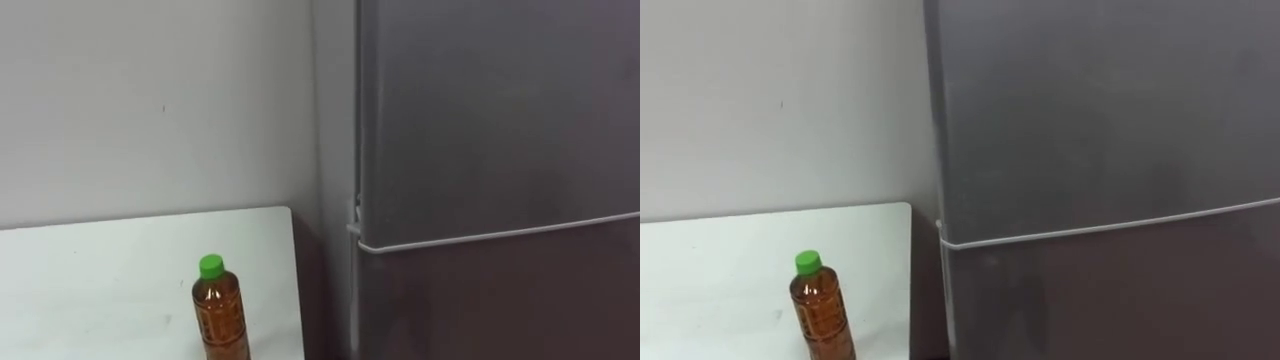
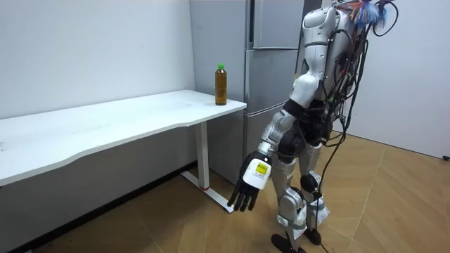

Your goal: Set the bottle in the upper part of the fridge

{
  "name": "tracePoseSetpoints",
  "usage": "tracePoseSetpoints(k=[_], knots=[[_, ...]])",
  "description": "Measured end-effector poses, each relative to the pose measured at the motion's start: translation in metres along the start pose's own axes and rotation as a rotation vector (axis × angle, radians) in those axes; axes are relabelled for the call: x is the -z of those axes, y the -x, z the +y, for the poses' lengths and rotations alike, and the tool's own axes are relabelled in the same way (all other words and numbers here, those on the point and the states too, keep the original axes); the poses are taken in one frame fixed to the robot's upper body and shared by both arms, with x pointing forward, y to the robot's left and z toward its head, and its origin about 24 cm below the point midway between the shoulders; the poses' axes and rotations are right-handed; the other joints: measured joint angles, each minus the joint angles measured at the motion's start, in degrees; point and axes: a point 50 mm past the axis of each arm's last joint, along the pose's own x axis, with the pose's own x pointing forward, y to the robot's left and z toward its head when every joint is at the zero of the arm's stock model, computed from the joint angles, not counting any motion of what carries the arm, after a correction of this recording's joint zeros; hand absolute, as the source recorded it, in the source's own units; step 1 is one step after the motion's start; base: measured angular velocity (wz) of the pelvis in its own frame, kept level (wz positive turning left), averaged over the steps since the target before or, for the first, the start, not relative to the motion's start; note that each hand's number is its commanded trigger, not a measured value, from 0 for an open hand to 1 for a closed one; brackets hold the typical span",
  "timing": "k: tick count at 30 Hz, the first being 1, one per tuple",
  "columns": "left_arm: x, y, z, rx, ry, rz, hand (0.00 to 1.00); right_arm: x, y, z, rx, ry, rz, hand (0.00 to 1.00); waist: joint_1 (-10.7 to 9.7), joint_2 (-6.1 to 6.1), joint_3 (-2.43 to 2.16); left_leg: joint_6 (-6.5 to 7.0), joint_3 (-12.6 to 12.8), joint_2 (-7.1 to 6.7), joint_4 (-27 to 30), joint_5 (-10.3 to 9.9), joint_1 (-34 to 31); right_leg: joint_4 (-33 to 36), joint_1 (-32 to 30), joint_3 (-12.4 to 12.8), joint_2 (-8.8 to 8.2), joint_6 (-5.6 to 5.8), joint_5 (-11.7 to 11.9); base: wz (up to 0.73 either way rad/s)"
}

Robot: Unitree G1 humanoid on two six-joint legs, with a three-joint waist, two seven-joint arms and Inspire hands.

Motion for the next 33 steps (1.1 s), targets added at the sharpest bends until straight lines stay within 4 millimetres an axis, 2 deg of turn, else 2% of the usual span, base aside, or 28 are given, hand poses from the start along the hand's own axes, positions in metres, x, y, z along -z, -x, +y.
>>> tracePoseSetpoints(k=[4, 6, 10, 15, 16, 17, 21, 24, 27, 33], knots=[[-0.024, 0.006, -0.011, 0.003, 0.100, -0.084, 0.00, -0.003, 0.000, -0.004, 0.009, 0.020, -0.008, 0.00, 0.78, 0.12, -0.06, 0.00, 0.04, 0.01, 0.13, 0.00, -0.01, 0.22, -0.16, 0.15, -0.02, 0.00, 0.01, -0.02], [-0.044, 0.013, -0.020, 0.015, 0.166, -0.157, 0.00, -0.004, 0.001, -0.005, 0.009, 0.046, -0.017, 0.00, 1.17, 0.63, -0.39, 0.00, 0.02, 0.02, 0.12, 0.00, -0.01, 0.37, -0.20, 0.19, -0.01, -0.02, 0.00, 0.00], [-0.079, 0.026, -0.028, 0.033, 0.267, -0.280, 0.00, -0.009, 0.002, -0.004, 0.001, 0.046, -0.047, 0.00, 1.47, 0.86, -0.48, 0.00, 0.14, 0.02, 0.08, 0.00, -0.03, 1.25, -0.80, 0.28, -0.09, -0.21, -0.28, -0.05], [-0.141, 0.054, -0.032, 0.059, 0.463, -0.492, 0.00, -0.013, 0.002, -0.007, 0.013, 0.045, -0.073, 0.00, 1.30, 1.38, -0.46, -0.01, -0.14, 0.00, 0.17, 0.00, -0.17, 1.01, -0.89, 0.27, -0.03, -0.26, -0.33, 0.00], [-0.147, 0.057, -0.033, 0.064, 0.476, -0.515, 0.00, -0.012, 0.002, -0.007, 0.015, 0.043, -0.072, 0.00, 1.33, 1.41, -0.48, -0.01, -0.15, 0.00, 0.18, 0.00, -0.21, 0.99, -0.95, 0.28, -0.02, -0.26, -0.33, 0.00], [-0.158, 0.065, -0.033, 0.076, 0.508, -0.556, 0.00, -0.011, 0.002, -0.008, 0.020, 0.036, -0.071, 0.00, 1.49, 1.87, -0.68, -0.01, -0.15, -0.01, 0.22, 0.00, -0.30, 0.99, -1.07, 0.30, -0.01, -0.26, -0.33, 0.00], [-0.193, 0.098, -0.032, 0.147, 0.649, -0.683, 0.00, -0.007, 0.003, -0.008, 0.023, 0.036, -0.064, 0.00, 1.42, 1.97, -0.61, -0.02, -0.36, -0.04, 0.09, -0.01, -0.20, 1.10, -1.07, 0.21, 0.05, -0.26, -0.33, 0.00], [-0.210, 0.122, -0.035, 0.214, 0.710, -0.763, 0.00, -0.006, 0.003, -0.008, 0.024, 0.030, -0.063, 0.00, 1.36, 1.94, -0.57, -0.02, -0.91, -0.14, 0.06, -0.01, -0.37, 0.95, -0.94, 0.16, 0.03, -0.25, -0.33, 0.04], [-0.234, 0.153, -0.039, 0.286, 0.760, -0.902, 0.00, -0.006, 0.003, -0.006, 0.034, 0.029, -0.064, 0.00, 1.19, 1.78, -0.28, -0.02, -1.05, -0.14, 0.05, -0.01, -0.38, 0.84, -0.88, 0.18, 0.09, -0.25, -0.33, 0.00], [-0.248, 0.189, -0.037, 0.372, 0.799, -1.054, 0.00, -0.004, 0.002, 0.000, 0.021, 0.030, -0.058, 0.00, 0.00, 1.71, 0.16, -0.08, -1.06, -0.08, 0.03, -0.05, -0.36, 0.58, -0.66, 0.21, 0.48, -0.26, -0.34, 0.00]])
